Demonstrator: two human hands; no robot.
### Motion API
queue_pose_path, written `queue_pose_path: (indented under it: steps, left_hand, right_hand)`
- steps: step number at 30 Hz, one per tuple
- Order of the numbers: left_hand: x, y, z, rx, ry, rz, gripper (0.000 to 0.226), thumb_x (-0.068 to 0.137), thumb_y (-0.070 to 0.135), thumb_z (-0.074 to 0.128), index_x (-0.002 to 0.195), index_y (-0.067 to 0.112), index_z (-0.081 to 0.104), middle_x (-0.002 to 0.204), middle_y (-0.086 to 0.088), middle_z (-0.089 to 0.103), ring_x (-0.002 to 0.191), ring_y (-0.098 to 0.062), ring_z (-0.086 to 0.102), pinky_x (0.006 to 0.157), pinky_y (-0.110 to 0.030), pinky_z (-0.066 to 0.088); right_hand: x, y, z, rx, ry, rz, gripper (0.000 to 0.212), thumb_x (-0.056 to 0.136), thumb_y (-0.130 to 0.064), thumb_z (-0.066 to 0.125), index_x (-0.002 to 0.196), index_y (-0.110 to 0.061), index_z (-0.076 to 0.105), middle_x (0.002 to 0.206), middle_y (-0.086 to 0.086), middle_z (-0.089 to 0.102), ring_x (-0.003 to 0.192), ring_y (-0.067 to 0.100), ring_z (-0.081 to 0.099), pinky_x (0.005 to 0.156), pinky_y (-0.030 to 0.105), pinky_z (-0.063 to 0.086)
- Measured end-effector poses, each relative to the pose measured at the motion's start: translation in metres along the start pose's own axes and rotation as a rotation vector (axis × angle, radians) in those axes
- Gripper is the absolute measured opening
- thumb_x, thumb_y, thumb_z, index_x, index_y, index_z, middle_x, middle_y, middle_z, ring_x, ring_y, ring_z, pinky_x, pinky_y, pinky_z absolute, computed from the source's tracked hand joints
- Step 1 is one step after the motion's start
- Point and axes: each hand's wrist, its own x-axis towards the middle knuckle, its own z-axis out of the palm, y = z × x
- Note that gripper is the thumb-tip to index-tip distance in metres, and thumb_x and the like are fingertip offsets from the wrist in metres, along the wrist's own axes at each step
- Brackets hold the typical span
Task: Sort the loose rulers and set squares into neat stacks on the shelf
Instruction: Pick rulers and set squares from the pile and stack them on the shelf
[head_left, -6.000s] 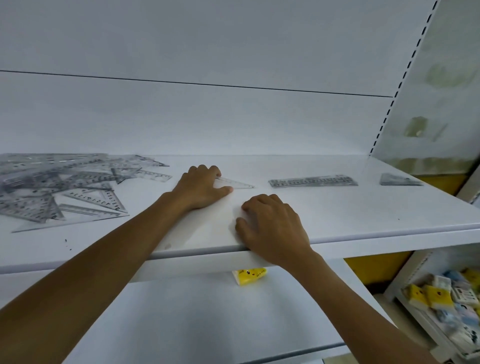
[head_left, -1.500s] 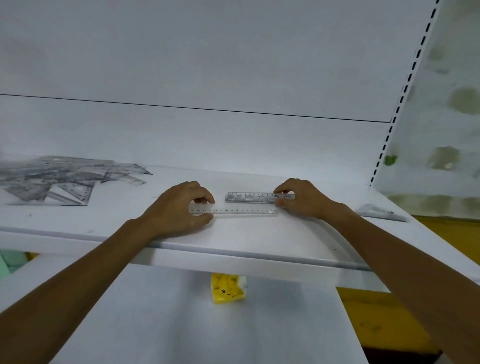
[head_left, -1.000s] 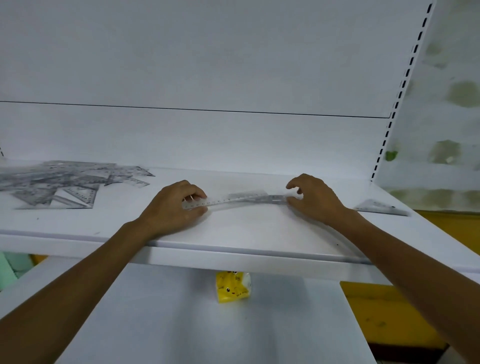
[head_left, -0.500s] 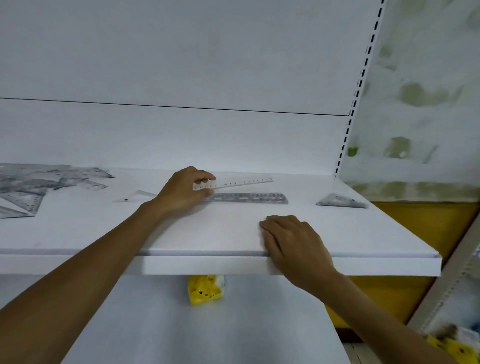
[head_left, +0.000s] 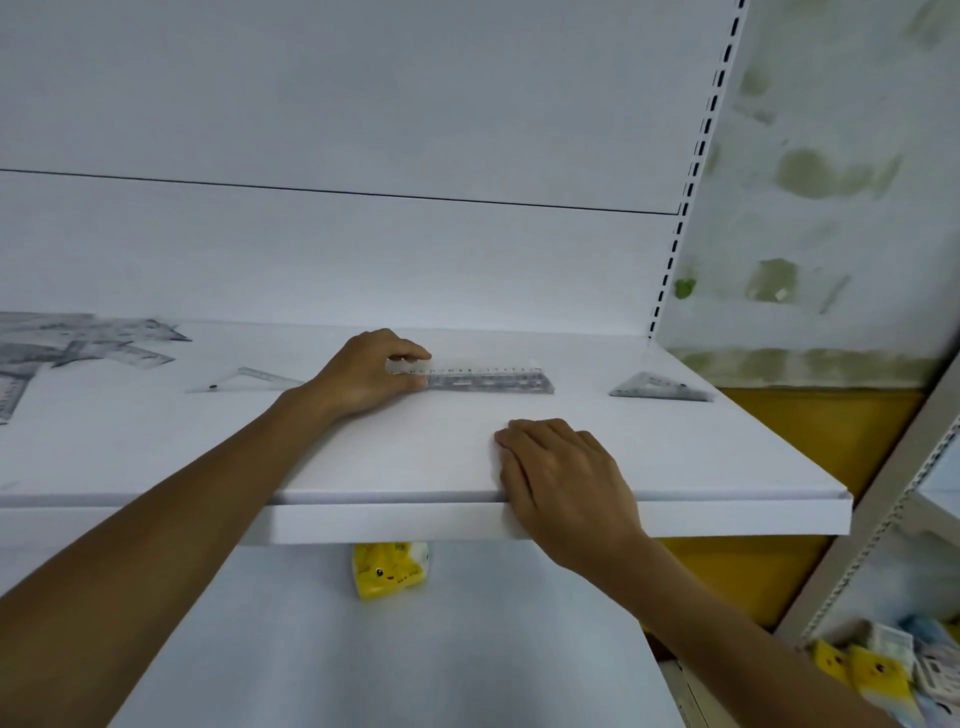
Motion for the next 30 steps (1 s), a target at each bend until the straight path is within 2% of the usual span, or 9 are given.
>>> queue_pose_path:
  steps: [9, 17, 19, 22, 25, 30]
  left_hand:
    - [0.004, -0.003, 0.005, -0.02, -0.034, -0.045, 0.029, 0.08, 0.029, 0.069, 0.109, 0.029, 0.065, 0.103, 0.011, 0.056, 0.097, -0.007, 0.047, 0.082, -0.021, 0.031]
    - [0.0, -0.006, 0.005, -0.071, 0.0, -0.058, 0.037, 0.074, 0.038, 0.073, 0.108, 0.03, 0.062, 0.107, 0.011, 0.058, 0.1, -0.006, 0.049, 0.083, -0.02, 0.033]
    - [-0.002, -0.004, 0.003, -0.092, 0.035, -0.058, 0.037, 0.074, 0.04, 0.073, 0.107, 0.03, 0.061, 0.106, 0.011, 0.057, 0.1, -0.006, 0.05, 0.082, -0.02, 0.033]
    - [-0.008, 0.0, -0.006, -0.105, 0.089, -0.064, 0.031, 0.081, 0.04, 0.065, 0.108, 0.024, 0.061, 0.104, 0.008, 0.058, 0.099, -0.008, 0.053, 0.081, -0.021, 0.034]
    - [-0.022, -0.002, -0.028, -0.026, 0.15, -0.058, 0.027, 0.086, 0.037, 0.059, 0.106, 0.02, 0.062, 0.1, 0.005, 0.059, 0.096, -0.012, 0.055, 0.082, -0.025, 0.039]
    - [-0.07, -0.028, -0.084, 0.186, 0.24, -0.072, 0.03, 0.082, 0.03, 0.066, 0.11, 0.02, 0.061, 0.102, 0.005, 0.059, 0.091, -0.011, 0.052, 0.082, -0.028, 0.041]
  right_hand:
    - [-0.001, 0.0, 0.003, 0.005, 0.046, -0.001, 0.037, 0.086, -0.023, 0.033, 0.086, -0.011, 0.068, 0.086, 0.002, 0.07, 0.076, 0.021, 0.065, 0.062, 0.03, 0.053]
    - [0.002, 0.002, 0.004, 0.016, 0.044, 0.002, 0.037, 0.085, -0.026, 0.031, 0.085, -0.013, 0.066, 0.084, 0.0, 0.068, 0.074, 0.021, 0.062, 0.061, 0.029, 0.048]
    - [0.006, 0.003, 0.004, 0.051, -0.008, 0.02, 0.036, 0.086, -0.027, 0.031, 0.091, -0.013, 0.064, 0.089, 0.0, 0.067, 0.081, 0.022, 0.059, 0.067, 0.031, 0.043]
    - [0.025, 0.011, 0.005, 0.075, -0.095, 0.084, 0.025, 0.088, -0.029, 0.042, 0.1, -0.017, 0.062, 0.102, 0.001, 0.062, 0.097, 0.022, 0.054, 0.078, 0.033, 0.04]
    - [0.054, 0.008, -0.002, 0.174, -0.137, 0.129, 0.025, 0.089, -0.029, 0.049, 0.109, -0.018, 0.06, 0.11, 0.002, 0.062, 0.102, 0.021, 0.054, 0.082, 0.03, 0.041]
    - [0.121, -0.041, -0.007, 0.311, -0.034, 0.009, 0.026, 0.087, -0.025, 0.054, 0.111, -0.015, 0.059, 0.111, 0.0, 0.063, 0.103, 0.02, 0.056, 0.084, 0.031, 0.043]
